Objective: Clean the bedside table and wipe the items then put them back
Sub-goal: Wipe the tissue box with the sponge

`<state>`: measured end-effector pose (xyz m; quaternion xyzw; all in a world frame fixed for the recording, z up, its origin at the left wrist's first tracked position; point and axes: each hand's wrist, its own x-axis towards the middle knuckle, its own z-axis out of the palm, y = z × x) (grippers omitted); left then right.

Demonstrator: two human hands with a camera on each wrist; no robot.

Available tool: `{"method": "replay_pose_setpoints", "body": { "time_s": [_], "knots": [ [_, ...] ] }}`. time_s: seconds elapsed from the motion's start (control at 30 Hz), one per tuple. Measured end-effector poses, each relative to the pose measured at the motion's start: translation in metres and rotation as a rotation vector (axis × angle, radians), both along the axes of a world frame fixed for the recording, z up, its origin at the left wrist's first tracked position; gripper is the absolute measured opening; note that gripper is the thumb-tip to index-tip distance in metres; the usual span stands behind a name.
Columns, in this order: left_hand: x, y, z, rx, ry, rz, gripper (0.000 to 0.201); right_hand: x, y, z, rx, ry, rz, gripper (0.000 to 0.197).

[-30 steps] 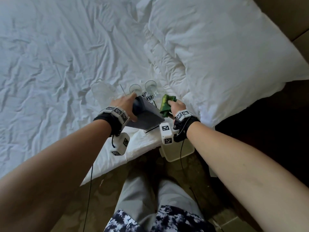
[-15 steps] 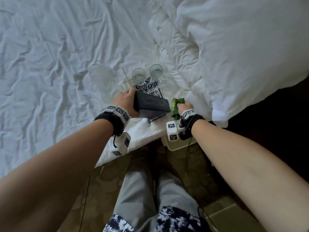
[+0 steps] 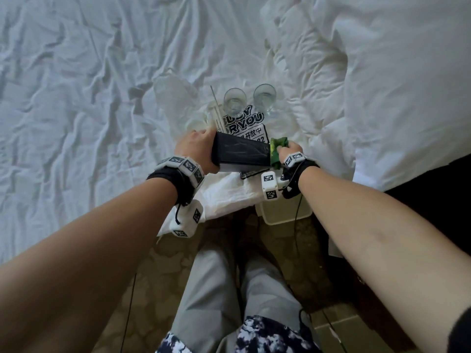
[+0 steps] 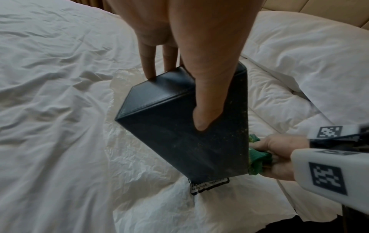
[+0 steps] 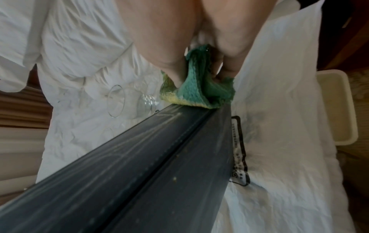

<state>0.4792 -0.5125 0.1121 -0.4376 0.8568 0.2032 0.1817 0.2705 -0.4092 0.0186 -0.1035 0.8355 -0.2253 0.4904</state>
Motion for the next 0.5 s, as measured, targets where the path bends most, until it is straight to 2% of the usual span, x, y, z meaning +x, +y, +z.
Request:
{"method": "replay_pose_setpoints", "body": {
  "time_s": [0.3,0.5],
  "knots": [
    [-0.012,0.003,-0.002,-0.015,0.012,-0.008,0.058,0.005,-0.003,0.001,-0.075,-0.003,0.031,0.024],
    [-0.029,0.009,0.003,-0.026,0.011,-0.036,0.059,0.017,-0.003,0.011,-0.190,-0.022,-0.037,0.024]
  ]
}}
